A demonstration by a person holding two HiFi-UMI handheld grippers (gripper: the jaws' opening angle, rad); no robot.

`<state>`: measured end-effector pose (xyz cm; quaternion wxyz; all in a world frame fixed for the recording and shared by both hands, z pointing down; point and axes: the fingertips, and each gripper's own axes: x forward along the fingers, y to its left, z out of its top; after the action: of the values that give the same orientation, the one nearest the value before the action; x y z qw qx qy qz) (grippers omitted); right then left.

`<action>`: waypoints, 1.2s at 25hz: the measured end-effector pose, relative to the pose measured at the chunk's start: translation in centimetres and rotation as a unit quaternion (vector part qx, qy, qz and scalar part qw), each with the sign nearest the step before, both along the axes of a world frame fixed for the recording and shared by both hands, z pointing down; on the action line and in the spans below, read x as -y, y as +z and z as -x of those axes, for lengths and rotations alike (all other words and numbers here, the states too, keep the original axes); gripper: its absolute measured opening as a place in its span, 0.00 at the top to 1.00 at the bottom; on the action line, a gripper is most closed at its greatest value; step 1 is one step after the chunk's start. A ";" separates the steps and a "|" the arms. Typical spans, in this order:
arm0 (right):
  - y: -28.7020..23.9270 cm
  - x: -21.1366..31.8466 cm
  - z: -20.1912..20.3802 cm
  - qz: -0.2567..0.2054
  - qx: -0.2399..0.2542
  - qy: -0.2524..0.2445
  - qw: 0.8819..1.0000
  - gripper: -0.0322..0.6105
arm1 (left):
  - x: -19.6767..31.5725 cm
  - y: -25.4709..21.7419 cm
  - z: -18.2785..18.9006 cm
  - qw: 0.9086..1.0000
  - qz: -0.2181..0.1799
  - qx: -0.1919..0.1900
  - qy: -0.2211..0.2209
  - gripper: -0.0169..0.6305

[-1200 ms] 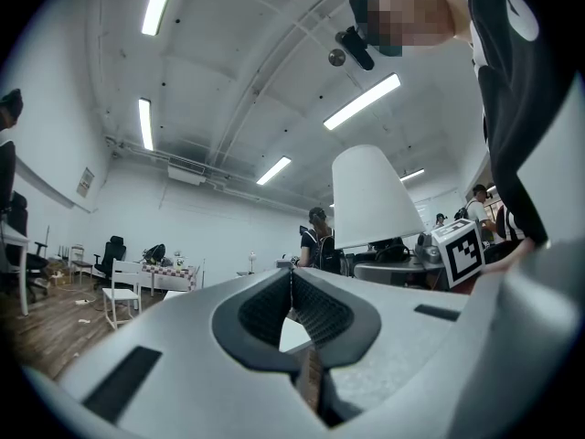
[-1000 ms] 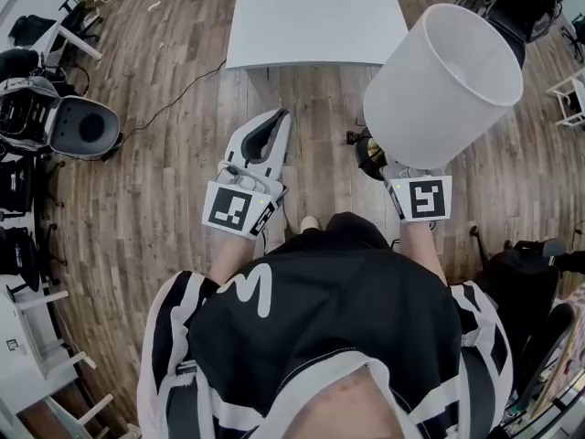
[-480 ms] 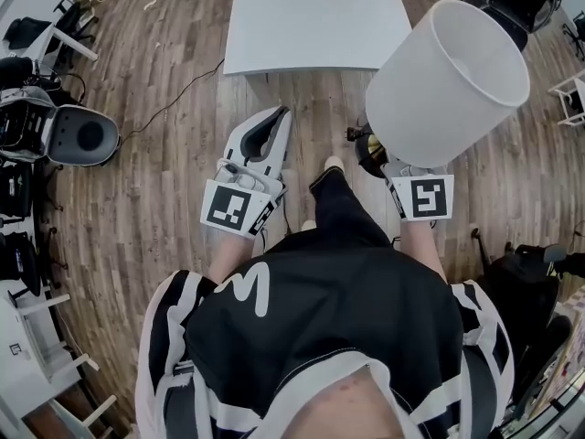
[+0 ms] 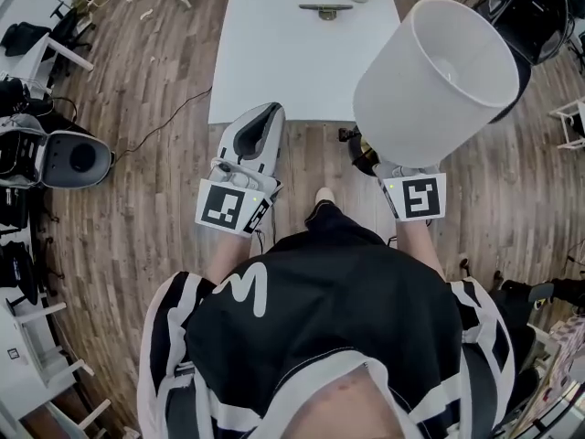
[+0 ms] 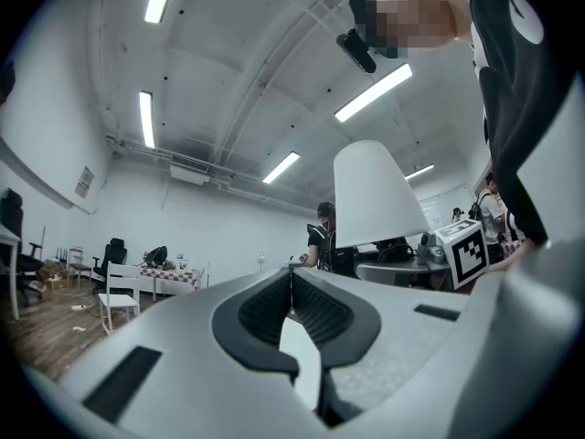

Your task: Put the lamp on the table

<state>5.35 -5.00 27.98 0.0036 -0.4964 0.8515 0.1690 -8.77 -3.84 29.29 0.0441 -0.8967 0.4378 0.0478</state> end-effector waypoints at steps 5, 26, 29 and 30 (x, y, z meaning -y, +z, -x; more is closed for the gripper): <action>0.2 5.7 -1.5 -0.001 -0.010 -0.014 1.000 0.70 | 5.3 0.3 -1.0 1.000 0.003 -0.003 -0.021 0.96; 1.1 13.5 -3.7 0.021 0.011 -0.039 0.999 0.70 | 12.6 0.8 -3.5 0.999 0.023 0.008 -0.045 0.96; 1.3 13.9 -3.5 0.019 0.009 -0.043 0.999 0.70 | 12.9 1.2 -3.0 0.998 0.028 0.008 -0.049 0.96; 1.2 14.1 -3.2 0.020 0.012 -0.043 0.999 0.70 | 13.1 1.4 -2.9 0.998 0.030 0.008 -0.049 0.96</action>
<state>8.59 -19.09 29.22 0.0108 -0.4611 0.8753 0.1454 -5.85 -16.91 30.67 0.0233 -0.8757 0.4817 0.0252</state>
